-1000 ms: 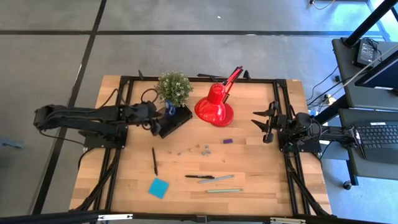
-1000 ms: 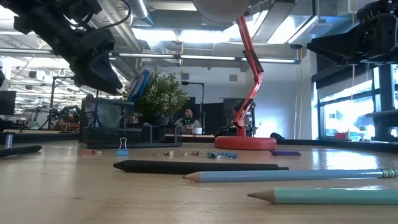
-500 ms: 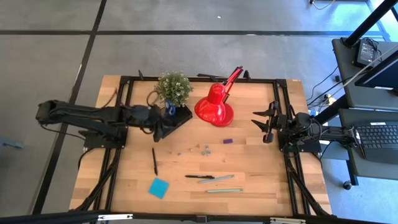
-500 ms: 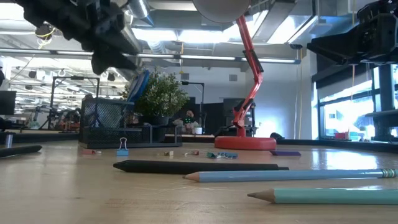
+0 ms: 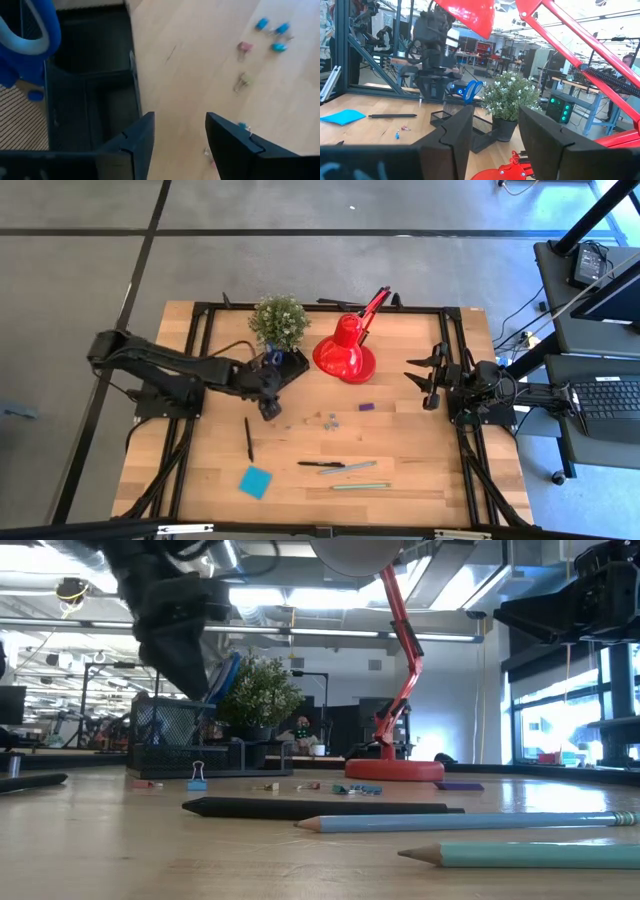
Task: Pick and place office supplies into organizer
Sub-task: Adjust the black desk organizer
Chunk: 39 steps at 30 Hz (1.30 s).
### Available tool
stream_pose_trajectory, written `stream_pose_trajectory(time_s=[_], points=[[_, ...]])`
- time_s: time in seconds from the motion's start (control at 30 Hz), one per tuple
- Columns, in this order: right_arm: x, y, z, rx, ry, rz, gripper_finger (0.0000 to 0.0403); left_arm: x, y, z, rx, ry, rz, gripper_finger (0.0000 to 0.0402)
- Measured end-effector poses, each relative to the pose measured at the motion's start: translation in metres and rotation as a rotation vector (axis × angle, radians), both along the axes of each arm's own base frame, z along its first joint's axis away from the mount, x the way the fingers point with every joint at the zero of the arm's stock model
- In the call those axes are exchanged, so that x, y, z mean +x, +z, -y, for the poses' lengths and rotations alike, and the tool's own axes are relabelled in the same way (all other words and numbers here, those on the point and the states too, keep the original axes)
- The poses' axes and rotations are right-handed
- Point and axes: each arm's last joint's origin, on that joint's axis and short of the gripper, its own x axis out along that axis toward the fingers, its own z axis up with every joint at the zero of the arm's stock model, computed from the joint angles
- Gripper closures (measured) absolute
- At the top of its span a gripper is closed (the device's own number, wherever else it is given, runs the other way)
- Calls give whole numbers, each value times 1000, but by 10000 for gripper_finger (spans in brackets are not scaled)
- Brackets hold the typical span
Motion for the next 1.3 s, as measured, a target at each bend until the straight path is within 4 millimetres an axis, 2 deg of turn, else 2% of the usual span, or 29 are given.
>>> stream_pose_trajectory(time_s=[0.23,0.43,0.8,1.1,1.3], points=[[0,0,0,23,4,5,241,28,9,-2,-103,95,-183,235],[0,2,0,66,13,40,241,44,-4,-3,-118,57,-274,235],[-1,4,0,97,21,63,241,46,-37,-12,-112,260,-451,236],[-1,4,0,71,16,58,241,50,-51,-16,-125,265,-511,237],[-1,4,0,59,13,54,241,51,-56,-16,-117,231,-537,266]])
